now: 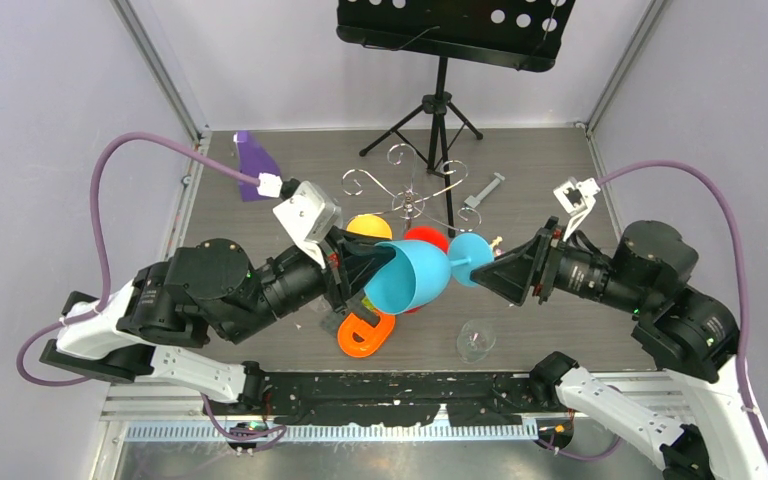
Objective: Place the wine glass upside down on the wine glass rack
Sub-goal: Turn the wine glass upside down at the wine rack.
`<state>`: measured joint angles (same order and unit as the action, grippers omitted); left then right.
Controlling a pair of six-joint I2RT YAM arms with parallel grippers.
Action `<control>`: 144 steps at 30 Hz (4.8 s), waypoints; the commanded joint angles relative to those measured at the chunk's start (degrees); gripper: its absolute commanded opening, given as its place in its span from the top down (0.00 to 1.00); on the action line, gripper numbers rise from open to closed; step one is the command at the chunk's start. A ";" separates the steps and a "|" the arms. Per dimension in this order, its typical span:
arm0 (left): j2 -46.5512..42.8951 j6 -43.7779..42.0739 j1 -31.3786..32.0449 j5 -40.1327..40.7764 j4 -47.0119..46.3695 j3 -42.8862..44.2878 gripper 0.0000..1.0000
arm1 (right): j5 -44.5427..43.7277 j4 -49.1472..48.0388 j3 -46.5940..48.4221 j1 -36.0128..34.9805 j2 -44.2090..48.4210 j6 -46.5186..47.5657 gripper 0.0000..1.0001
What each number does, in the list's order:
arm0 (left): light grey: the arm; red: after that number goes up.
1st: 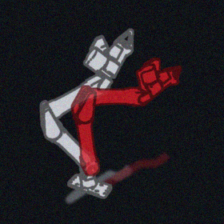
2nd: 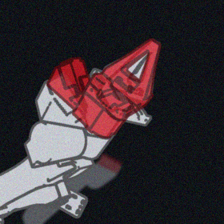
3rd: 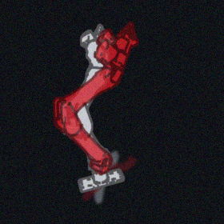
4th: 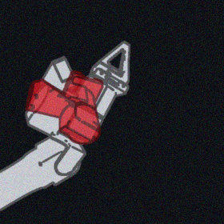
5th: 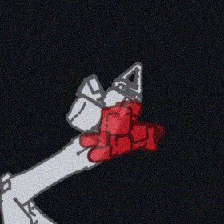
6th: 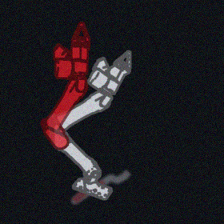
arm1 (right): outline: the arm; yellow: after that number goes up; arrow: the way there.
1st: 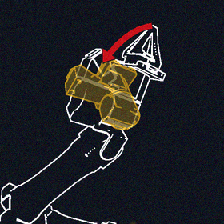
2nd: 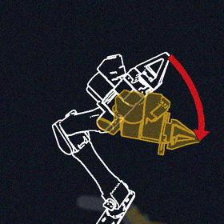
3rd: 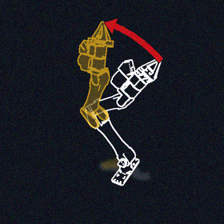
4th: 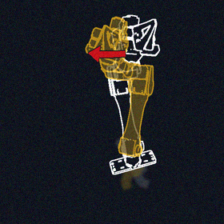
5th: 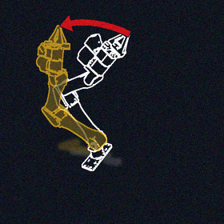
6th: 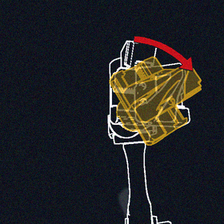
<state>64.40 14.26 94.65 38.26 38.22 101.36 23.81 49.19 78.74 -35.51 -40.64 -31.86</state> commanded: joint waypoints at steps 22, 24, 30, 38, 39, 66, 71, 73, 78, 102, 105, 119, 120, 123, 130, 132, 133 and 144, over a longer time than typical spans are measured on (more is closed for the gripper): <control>-3.48 -1.87 0.18 -7.97 -9.04 -4.28 0.43 | -12.26 -12.55 1.72 0.09 9.15 14.95 0.94; -5.67 -1.51 0.18 -10.64 -9.96 -7.07 0.35 | -14.73 -11.07 3.08 0.09 9.97 17.88 0.95; -11.28 -2.44 0.18 -12.11 -12.46 -13.06 0.33 | -10.59 -10.43 3.13 0.09 11.95 29.05 0.95; -5.27 -18.85 0.17 -14.14 -16.40 -7.19 0.26 | 18.52 -18.76 -1.35 0.13 13.75 41.38 0.94; -3.93 -21.77 0.18 -15.50 -16.51 -6.24 0.25 | 20.56 -20.60 -1.55 0.10 13.53 41.14 0.95; 4.21 -27.67 0.18 -37.46 -20.88 -6.21 0.26 | 36.98 -35.11 -7.20 0.06 11.12 32.76 0.95; 6.17 -27.22 0.18 -37.06 -19.81 -4.57 0.32 | 37.57 -35.54 -7.74 0.08 10.93 32.34 0.95; 7.32 -27.27 0.18 -36.00 -19.88 -3.36 0.36 | 37.87 -35.62 -7.85 0.09 10.76 32.09 0.94; 10.63 -27.42 0.11 -33.77 -19.74 -0.03 0.64 | 38.55 -35.36 -8.05 0.09 10.52 32.12 0.95; 11.39 -52.55 0.47 -22.07 -8.68 4.65 1.00 | 2.15 5.64 10.67 0.13 8.02 21.48 0.35; 12.64 -55.17 0.78 -21.70 -7.62 5.91 1.00 | 6.91 11.21 13.54 0.08 4.50 20.02 0.35; 18.12 -57.79 1.02 -23.07 -5.16 8.92 1.00 | 15.91 1.13 5.16 0.00 5.20 12.41 0.36; 18.39 -57.97 1.06 -22.61 -5.01 9.14 1.00 | 16.00 0.39 4.68 0.02 5.30 12.11 0.36; 18.64 -58.51 1.15 -21.35 -5.03 9.07 1.00 | 16.09 -0.53 3.86 0.11 5.84 11.13 0.40; 18.18 -58.91 1.15 -19.82 -4.83 8.33 1.00 | 9.14 1.54 4.85 0.03 6.31 12.54 0.45; 17.77 -58.87 1.23 -19.65 -4.91 7.71 1.00 | 3.51 3.83 6.59 0.08 6.46 14.28 0.44; 17.51 -58.85 1.21 -19.52 -5.10 7.33 1.00 | 1.54 5.07 7.65 0.00 6.50 14.81 0.43; 17.09 -59.34 1.23 -17.52 -6.34 5.86 1.00 | 11.15 2.24 6.85 0.00 7.39 14.76 0.42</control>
<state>82.78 -44.07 95.98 18.87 34.17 107.28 26.57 55.18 86.74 -35.40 -32.82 -16.27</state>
